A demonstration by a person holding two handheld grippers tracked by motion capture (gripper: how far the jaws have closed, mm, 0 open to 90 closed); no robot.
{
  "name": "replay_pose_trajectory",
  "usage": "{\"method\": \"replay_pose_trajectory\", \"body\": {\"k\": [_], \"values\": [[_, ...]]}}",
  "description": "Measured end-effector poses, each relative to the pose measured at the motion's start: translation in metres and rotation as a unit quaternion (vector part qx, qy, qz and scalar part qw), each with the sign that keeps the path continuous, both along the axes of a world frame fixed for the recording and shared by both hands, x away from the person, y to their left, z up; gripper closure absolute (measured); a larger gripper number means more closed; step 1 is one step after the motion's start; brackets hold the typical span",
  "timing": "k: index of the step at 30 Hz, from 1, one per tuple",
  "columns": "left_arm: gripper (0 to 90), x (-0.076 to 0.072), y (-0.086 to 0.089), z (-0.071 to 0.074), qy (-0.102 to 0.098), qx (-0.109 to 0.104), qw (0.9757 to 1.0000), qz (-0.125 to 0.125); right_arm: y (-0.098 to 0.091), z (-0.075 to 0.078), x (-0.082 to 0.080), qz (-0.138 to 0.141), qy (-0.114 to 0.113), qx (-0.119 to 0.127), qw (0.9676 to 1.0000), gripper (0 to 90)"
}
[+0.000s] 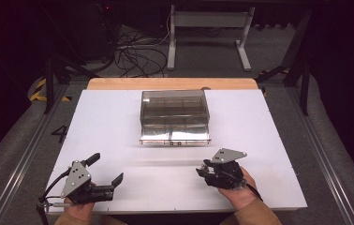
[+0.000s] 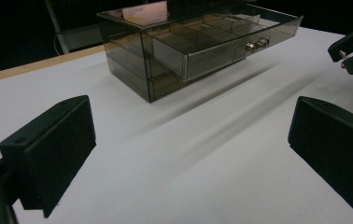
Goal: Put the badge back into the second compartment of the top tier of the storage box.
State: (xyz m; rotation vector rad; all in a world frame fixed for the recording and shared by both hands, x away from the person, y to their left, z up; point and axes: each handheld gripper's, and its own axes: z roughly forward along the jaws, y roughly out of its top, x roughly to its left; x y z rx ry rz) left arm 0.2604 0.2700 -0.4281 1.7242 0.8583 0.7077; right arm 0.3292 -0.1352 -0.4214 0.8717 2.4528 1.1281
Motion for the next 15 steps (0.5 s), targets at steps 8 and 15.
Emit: {"method": "replay_pose_trajectory", "body": {"k": [8,15], "values": [[1.9,0.000,0.000,0.000,0.000,0.002,1.0000,-0.001,-0.001,0.012,0.004,0.006,-0.002,0.007,1.0000,56.7],[1.9,0.001,0.000,0.000,0.000,0.003,1.0000,-0.002,-0.001,0.025,0.009,0.013,-0.005,0.012,0.9998,56.8]]}}
